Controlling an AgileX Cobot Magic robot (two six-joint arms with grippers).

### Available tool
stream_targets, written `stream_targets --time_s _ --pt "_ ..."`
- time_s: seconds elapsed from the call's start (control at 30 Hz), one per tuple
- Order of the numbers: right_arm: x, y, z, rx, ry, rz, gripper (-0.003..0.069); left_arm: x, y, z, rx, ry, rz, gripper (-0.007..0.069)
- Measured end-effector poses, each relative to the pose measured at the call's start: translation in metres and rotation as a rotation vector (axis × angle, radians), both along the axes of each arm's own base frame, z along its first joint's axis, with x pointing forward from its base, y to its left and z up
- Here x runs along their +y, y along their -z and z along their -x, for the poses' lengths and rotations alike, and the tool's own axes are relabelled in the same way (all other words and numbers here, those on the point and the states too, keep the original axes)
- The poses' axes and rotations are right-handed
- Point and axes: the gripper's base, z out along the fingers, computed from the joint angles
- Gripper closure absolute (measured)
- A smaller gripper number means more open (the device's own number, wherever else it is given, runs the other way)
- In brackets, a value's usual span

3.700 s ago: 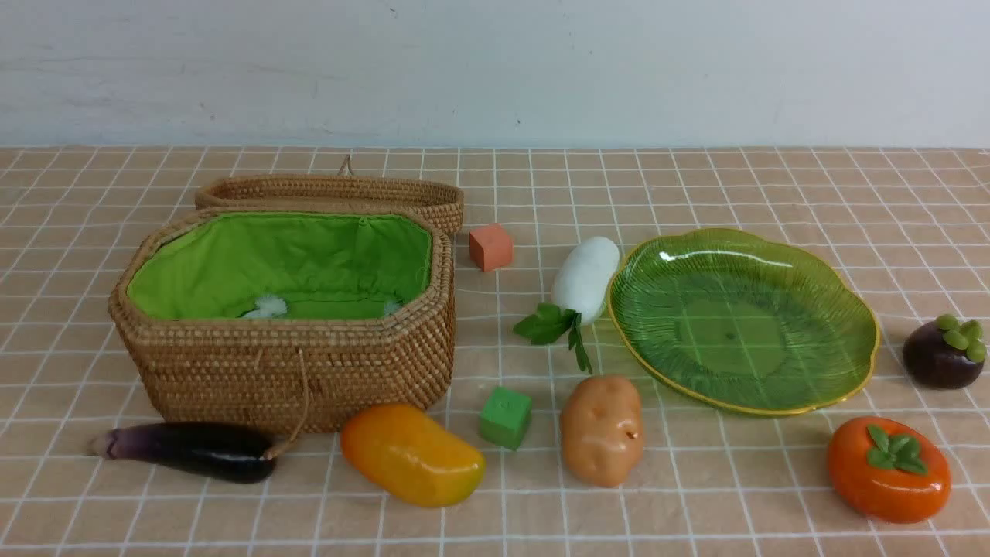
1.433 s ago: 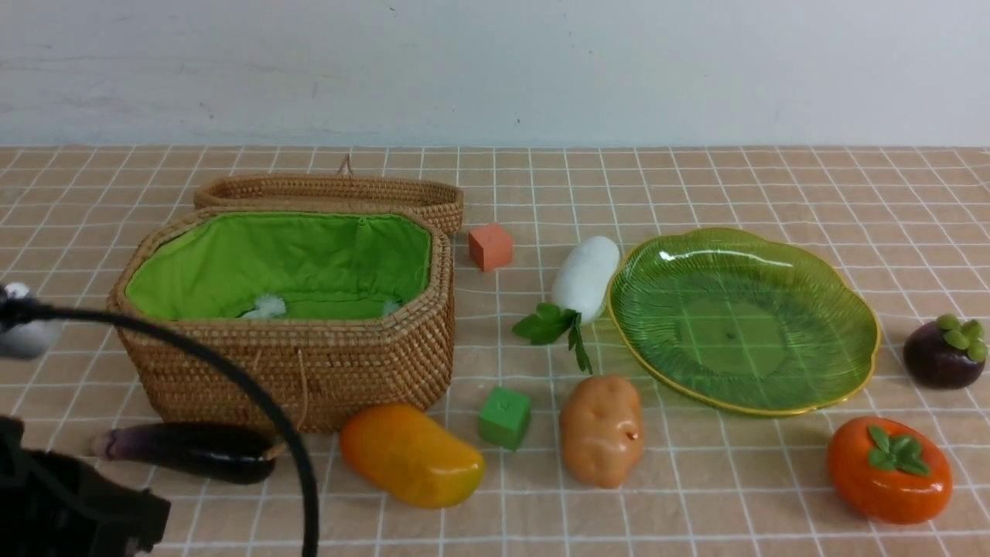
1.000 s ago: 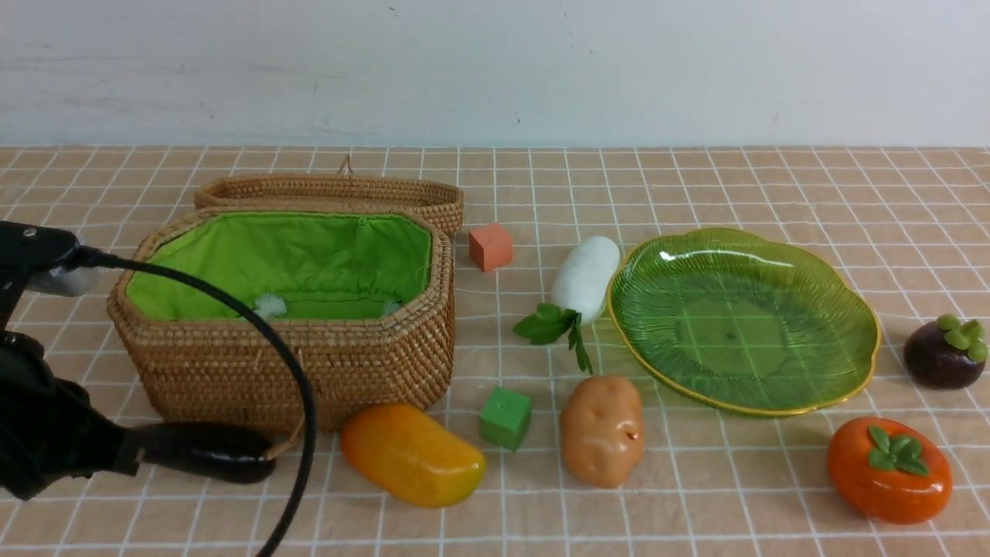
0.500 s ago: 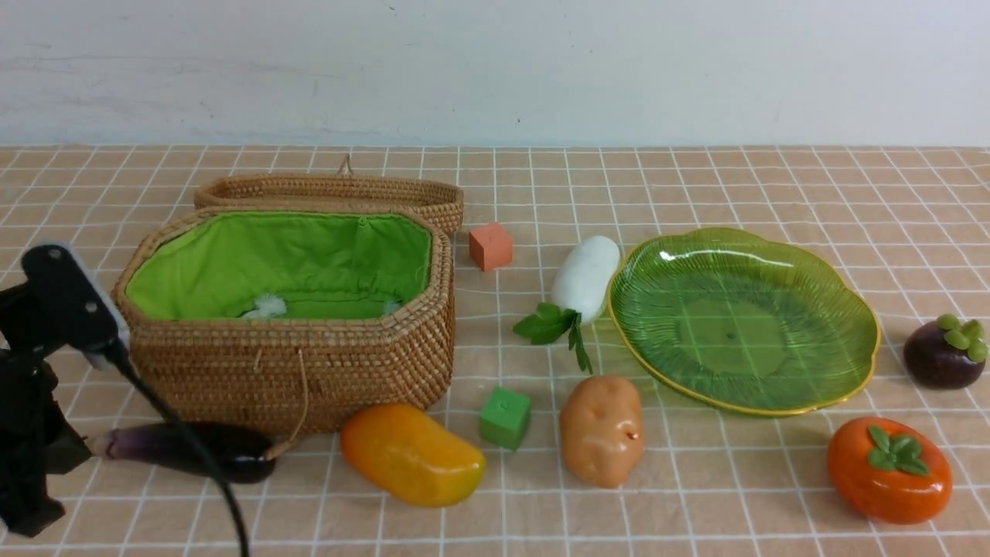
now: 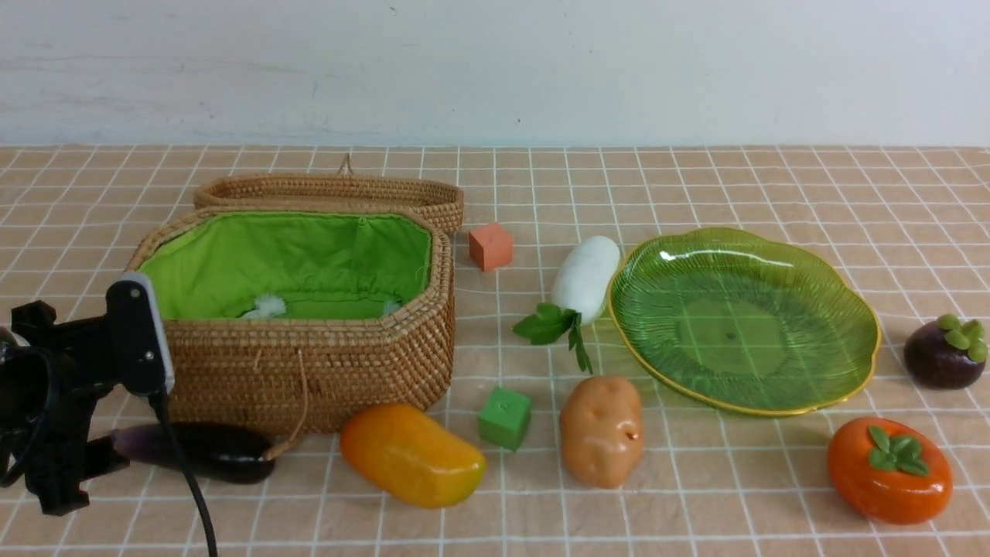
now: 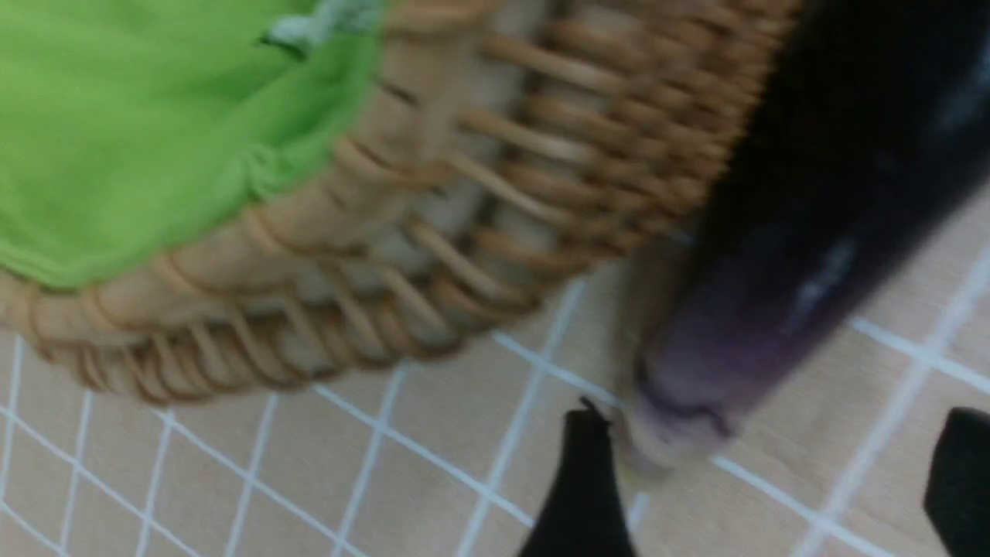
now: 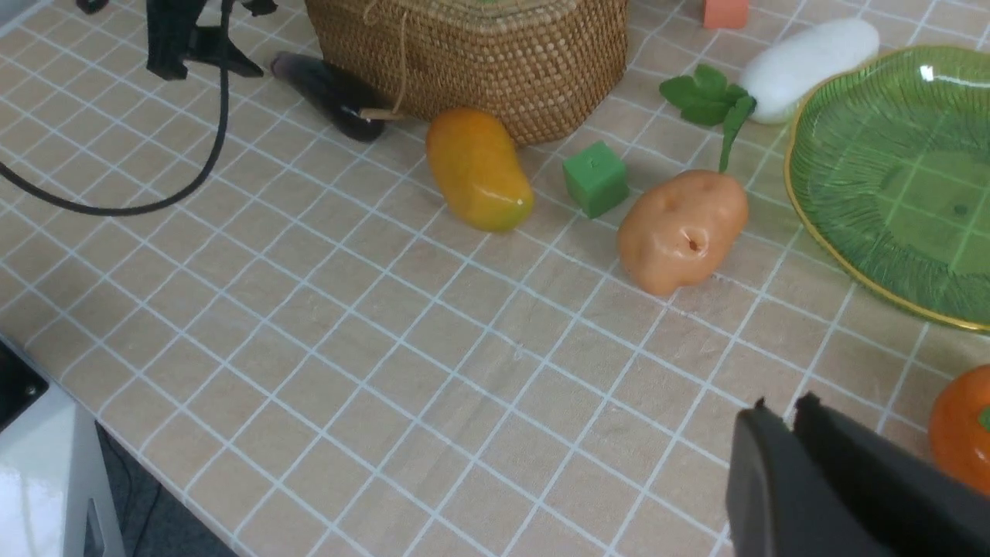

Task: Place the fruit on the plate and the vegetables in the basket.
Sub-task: Use the left arm to grab an eggplant and put it into the left basket

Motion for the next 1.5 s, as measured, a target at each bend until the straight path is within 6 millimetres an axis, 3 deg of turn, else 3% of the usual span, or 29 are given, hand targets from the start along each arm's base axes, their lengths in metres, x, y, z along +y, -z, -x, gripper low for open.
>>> stream_targets --time_s 0.13,0.33,0.77,1.03,1.5 --pt "0.000 -0.001 0.000 -0.016 -0.003 -0.001 0.0604 0.001 0.014 -0.007 0.013 0.007 -0.011 0.0036" --pt "0.003 -0.004 0.000 -0.027 -0.019 -0.053 0.0604 0.005 0.038 -0.016 0.049 0.080 -0.088 0.0106" --pt "0.004 -0.006 0.000 -0.029 -0.027 -0.070 0.0603 0.006 0.044 -0.018 0.084 0.139 -0.127 0.0232" --pt "0.004 -0.006 0.000 -0.031 -0.029 -0.067 0.0599 0.007 0.044 -0.011 0.198 0.277 -0.194 0.0358" --pt "0.004 -0.006 0.000 -0.055 -0.047 -0.040 0.0589 0.003 0.033 0.005 0.259 0.223 -0.110 0.0380"
